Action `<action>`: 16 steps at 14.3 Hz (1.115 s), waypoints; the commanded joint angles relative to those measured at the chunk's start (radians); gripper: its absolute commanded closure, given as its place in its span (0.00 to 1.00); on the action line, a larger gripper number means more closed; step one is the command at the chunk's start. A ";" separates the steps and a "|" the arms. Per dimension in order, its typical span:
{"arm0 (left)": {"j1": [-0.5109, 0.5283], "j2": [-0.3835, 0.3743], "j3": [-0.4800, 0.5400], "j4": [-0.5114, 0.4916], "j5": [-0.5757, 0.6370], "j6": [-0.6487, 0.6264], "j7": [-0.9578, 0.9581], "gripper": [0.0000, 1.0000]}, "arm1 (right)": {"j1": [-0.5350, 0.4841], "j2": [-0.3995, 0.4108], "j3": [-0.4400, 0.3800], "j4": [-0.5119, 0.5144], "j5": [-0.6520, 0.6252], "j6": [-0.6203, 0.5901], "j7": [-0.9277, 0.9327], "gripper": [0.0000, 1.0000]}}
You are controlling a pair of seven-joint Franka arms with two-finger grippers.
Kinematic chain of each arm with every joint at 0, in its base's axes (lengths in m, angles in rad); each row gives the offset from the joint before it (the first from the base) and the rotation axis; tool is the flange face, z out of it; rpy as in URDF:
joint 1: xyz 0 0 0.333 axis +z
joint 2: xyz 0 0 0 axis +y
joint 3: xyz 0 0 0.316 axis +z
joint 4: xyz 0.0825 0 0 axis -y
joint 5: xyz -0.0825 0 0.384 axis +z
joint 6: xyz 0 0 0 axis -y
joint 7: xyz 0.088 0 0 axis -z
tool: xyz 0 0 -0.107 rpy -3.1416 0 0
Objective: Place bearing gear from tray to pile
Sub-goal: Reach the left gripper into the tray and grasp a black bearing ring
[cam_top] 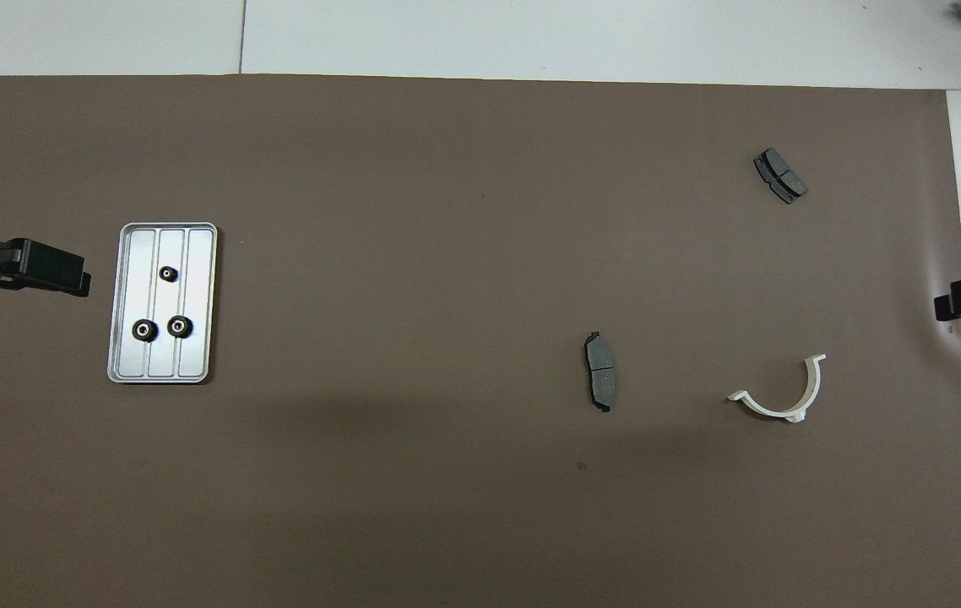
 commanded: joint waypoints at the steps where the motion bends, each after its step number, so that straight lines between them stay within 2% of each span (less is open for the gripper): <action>1: 0.001 -0.033 0.000 -0.039 -0.013 0.024 0.011 0.00 | -0.001 -0.020 -0.001 -0.016 0.009 -0.010 -0.012 0.00; 5: 0.003 -0.038 0.002 -0.049 -0.013 0.035 0.014 0.00 | -0.001 -0.020 -0.001 -0.016 0.009 -0.010 -0.012 0.00; 10: 0.015 -0.039 0.003 -0.126 -0.015 0.160 0.017 0.00 | -0.001 -0.020 -0.001 -0.016 0.008 -0.010 -0.012 0.00; 14: 0.052 0.082 0.006 -0.183 -0.015 0.367 0.019 0.00 | -0.001 -0.020 -0.001 -0.016 0.008 -0.010 -0.012 0.00; 16: 0.075 0.142 0.006 -0.236 -0.013 0.511 0.031 0.00 | -0.001 -0.020 -0.001 -0.016 0.008 -0.010 -0.012 0.00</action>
